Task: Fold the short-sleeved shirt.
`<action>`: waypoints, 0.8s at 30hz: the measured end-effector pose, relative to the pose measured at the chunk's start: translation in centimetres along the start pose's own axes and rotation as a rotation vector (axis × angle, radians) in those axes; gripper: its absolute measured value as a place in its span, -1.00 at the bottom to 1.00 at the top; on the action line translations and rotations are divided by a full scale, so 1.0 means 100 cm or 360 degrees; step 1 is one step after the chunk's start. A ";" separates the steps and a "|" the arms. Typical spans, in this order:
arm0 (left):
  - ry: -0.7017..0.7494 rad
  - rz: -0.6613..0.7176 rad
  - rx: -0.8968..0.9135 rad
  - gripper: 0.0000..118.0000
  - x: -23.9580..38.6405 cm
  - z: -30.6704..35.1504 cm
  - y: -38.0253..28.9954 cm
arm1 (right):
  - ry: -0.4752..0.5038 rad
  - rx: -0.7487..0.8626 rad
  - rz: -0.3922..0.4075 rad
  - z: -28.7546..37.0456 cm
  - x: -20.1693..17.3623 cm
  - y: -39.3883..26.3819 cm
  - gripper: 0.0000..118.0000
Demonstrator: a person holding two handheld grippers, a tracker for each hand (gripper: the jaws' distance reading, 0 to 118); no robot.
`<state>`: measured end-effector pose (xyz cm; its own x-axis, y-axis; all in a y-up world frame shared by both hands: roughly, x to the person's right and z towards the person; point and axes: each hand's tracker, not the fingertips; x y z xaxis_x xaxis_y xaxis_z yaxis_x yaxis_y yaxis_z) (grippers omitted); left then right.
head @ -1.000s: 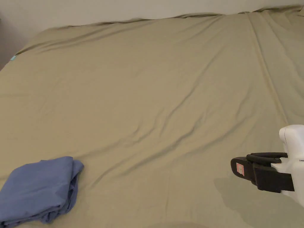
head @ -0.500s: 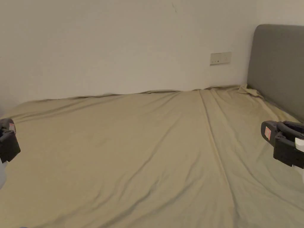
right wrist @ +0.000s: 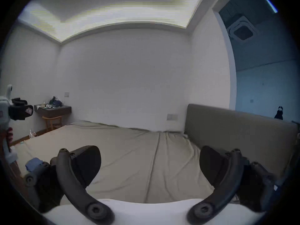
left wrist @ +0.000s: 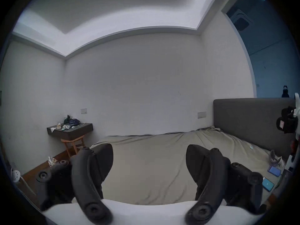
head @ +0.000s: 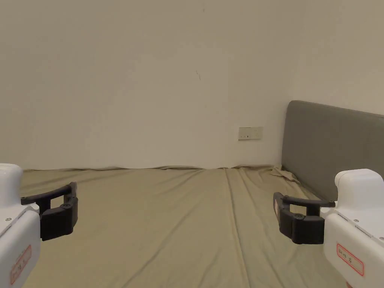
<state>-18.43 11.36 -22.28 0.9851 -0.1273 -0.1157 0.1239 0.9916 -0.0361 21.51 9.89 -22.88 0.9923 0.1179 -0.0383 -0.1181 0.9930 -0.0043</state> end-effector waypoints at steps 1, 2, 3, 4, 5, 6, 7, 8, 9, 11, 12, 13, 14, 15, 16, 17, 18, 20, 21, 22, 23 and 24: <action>0.0008 -0.0009 0.0007 0.75 -0.001 -0.003 -0.002 | -0.0016 -0.0013 -0.0006 0.001 0.000 0.000 1.00; 0.0014 -0.0020 0.0013 0.84 0.001 -0.002 -0.003 | -0.0023 -0.0022 -0.0017 0.001 0.001 0.000 1.00; 0.0013 -0.0020 0.0024 0.89 0.002 -0.001 -0.004 | -0.0022 -0.0021 -0.0029 0.000 0.002 0.000 1.00; 0.0009 -0.0016 0.0032 0.91 0.002 -0.001 -0.003 | -0.0022 -0.0018 -0.0045 0.000 0.003 -0.001 1.00; 0.0004 -0.0014 0.0031 0.91 -0.001 -0.003 -0.004 | -0.0030 -0.0016 -0.0052 -0.001 0.004 -0.001 1.00; 0.0003 -0.0011 0.0026 0.91 -0.001 -0.003 -0.004 | -0.0044 -0.0013 -0.0050 -0.002 0.005 0.000 1.00; 0.0012 -0.0014 0.0022 0.91 -0.001 -0.003 -0.004 | -0.0055 -0.0007 -0.0047 -0.003 0.006 0.000 1.00; 0.0024 -0.0016 0.0021 0.91 -0.002 -0.004 -0.004 | -0.0058 -0.0002 -0.0048 -0.004 0.007 0.000 1.00; 0.0035 -0.0017 0.0021 0.91 -0.004 -0.006 -0.005 | -0.0060 0.0002 -0.0051 -0.004 0.008 0.001 1.00; 0.0052 0.0002 0.0009 0.91 -0.007 -0.007 -0.006 | -0.0067 0.0017 -0.0062 -0.004 0.008 0.001 1.00; 0.0052 0.0021 0.0003 0.91 -0.009 -0.007 -0.007 | -0.0070 0.0023 -0.0065 -0.004 0.008 0.002 1.00; 0.0048 0.0038 0.0002 0.91 -0.013 -0.008 -0.008 | -0.0072 0.0026 -0.0064 -0.005 0.008 0.002 1.00; 0.0045 0.0043 -0.0001 0.91 -0.014 -0.009 -0.008 | -0.0072 0.0028 -0.0063 -0.006 0.008 0.002 1.00; 0.0047 0.0045 -0.0004 0.91 -0.015 -0.009 -0.009 | -0.0072 0.0026 -0.0060 -0.007 0.007 0.002 1.00; 0.0051 0.0042 -0.0010 0.91 -0.015 -0.009 -0.009 | -0.0071 0.0022 -0.0056 -0.009 0.007 0.001 1.00; 0.0058 0.0033 -0.0009 0.91 -0.018 -0.011 -0.011 | -0.0070 0.0019 -0.0050 -0.010 0.006 0.000 1.00; 0.0063 0.0027 -0.0009 0.91 -0.018 -0.011 -0.012 | -0.0073 0.0016 -0.0047 -0.011 0.005 -0.001 1.00; 0.0068 0.0023 -0.0012 0.91 -0.018 -0.012 -0.013 | -0.0069 0.0016 -0.0038 -0.012 0.003 -0.002 1.00; 0.0070 0.0026 -0.0015 0.91 -0.017 -0.010 -0.014 | -0.0072 0.0015 -0.0036 -0.013 0.001 -0.003 1.00; 0.0069 0.0030 -0.0017 0.91 -0.017 -0.011 -0.014 | -0.0075 0.0011 -0.0032 -0.014 0.000 -0.003 1.00; 0.0068 0.0033 -0.0019 0.91 -0.017 -0.011 -0.015 | -0.0071 0.0011 -0.0029 -0.015 0.000 -0.003 1.00; 0.0067 0.0036 -0.0023 0.91 -0.018 -0.012 -0.015 | -0.0069 0.0010 -0.0026 -0.014 0.000 -0.004 1.00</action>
<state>-20.51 10.04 -23.26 0.9817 -0.1062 -0.1582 0.0999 0.9939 -0.0471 21.53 9.43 -24.29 0.9948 0.1016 0.0052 -0.1016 0.9948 0.0016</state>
